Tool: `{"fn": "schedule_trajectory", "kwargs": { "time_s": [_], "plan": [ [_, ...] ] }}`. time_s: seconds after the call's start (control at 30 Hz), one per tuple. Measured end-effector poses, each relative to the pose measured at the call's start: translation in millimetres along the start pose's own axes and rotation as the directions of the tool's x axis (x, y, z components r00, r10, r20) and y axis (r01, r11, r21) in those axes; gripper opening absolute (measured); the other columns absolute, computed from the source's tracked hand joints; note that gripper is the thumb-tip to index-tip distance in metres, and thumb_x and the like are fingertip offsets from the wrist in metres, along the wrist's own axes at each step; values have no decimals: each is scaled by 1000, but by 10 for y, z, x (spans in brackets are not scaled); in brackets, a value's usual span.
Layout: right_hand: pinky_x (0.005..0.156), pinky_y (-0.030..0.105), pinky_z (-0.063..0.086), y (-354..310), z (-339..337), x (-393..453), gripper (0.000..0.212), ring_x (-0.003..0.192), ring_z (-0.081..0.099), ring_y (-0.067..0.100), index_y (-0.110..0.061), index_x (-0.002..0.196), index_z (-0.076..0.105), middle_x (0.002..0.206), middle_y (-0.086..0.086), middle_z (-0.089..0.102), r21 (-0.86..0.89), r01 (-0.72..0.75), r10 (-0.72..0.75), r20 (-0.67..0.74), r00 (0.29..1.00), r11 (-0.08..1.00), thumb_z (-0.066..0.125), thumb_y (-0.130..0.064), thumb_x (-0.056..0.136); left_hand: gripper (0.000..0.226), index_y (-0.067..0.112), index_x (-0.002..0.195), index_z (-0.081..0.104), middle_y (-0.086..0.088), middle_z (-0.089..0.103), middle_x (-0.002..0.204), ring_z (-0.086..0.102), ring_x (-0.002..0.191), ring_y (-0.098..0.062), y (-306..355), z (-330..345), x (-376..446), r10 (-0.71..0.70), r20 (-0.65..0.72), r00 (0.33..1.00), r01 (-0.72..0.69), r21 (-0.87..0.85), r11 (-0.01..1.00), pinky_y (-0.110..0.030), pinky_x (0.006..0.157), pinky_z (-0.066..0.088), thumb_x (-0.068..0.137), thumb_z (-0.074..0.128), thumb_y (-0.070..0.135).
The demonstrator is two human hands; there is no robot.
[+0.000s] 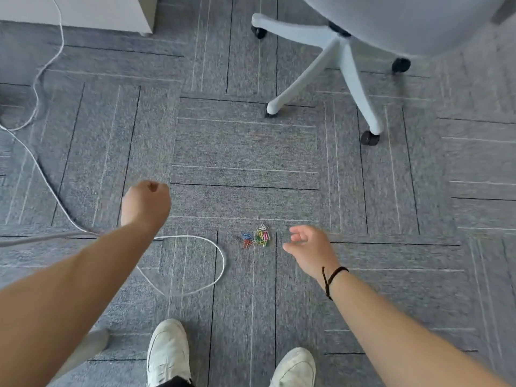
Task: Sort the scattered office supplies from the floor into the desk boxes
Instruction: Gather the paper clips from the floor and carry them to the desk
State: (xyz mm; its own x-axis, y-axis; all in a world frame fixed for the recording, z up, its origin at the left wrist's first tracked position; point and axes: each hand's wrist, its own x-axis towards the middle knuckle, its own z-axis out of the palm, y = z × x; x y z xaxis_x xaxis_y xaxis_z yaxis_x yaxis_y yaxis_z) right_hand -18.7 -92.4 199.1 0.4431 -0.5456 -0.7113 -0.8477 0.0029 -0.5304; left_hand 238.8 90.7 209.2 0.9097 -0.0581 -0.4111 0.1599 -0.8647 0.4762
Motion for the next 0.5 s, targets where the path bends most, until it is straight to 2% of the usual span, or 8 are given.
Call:
{"fn": "schedule_trajectory", "kwargs": {
  "time_s": [0.1,0.17,0.23,0.3,0.37,0.43,0.5],
  "plan": [
    [84,24,47,337,370,572,53,98,62,9,-20,136,55,129,-3,60,-114,61,-61,-2,998,992,74,-27,87,17,17,91,65,-7,70,82,63,71,-25,-238,696,197,86,77,993,-84,-31,996,-33,65,54,99,52,25],
    [90,27,48,540,598,902,63,103,61,11,-21,141,50,136,-2,55,-197,111,-109,22,994,974,76,-31,85,17,13,99,68,-3,71,87,64,71,-18,-374,1182,247,248,187,950,-249,-21,968,-27,58,52,101,54,23],
    [96,29,45,722,804,1185,72,114,58,15,-22,144,45,140,-1,49,-288,150,-147,33,989,946,78,-37,81,21,12,117,66,4,68,101,65,77,-7,-509,1629,252,415,380,826,-444,-15,896,-17,59,53,101,59,21],
    [102,32,43,885,993,1394,84,123,53,17,-23,146,41,144,0,42,-363,178,-177,36,984,915,81,-45,76,34,15,129,61,4,64,116,68,85,-8,-680,1979,237,457,579,675,-557,-7,831,-21,71,60,96,65,24],
    [103,34,46,996,1136,1539,97,122,53,19,-22,149,34,146,1,34,-392,193,-187,54,981,899,82,-53,71,45,21,132,57,7,61,123,68,92,-9,-823,2205,216,450,689,567,-649,38,760,-26,84,60,90,72,30],
    [97,33,50,1058,1230,1626,102,113,57,19,-21,148,32,143,2,30,-444,219,-224,42,974,869,82,-60,68,53,26,134,53,9,62,123,65,97,-7,-917,2321,202,446,737,508,-714,71,697,-25,89,57,86,76,34],
    [93,29,50,1084,1266,1679,97,108,57,17,-21,144,35,137,0,32,-461,244,-271,8,962,853,82,-61,68,58,27,135,50,12,59,119,61,100,-7,-961,2387,197,460,741,489,-752,91,652,-21,92,52,85,77,35]
  ]
}}
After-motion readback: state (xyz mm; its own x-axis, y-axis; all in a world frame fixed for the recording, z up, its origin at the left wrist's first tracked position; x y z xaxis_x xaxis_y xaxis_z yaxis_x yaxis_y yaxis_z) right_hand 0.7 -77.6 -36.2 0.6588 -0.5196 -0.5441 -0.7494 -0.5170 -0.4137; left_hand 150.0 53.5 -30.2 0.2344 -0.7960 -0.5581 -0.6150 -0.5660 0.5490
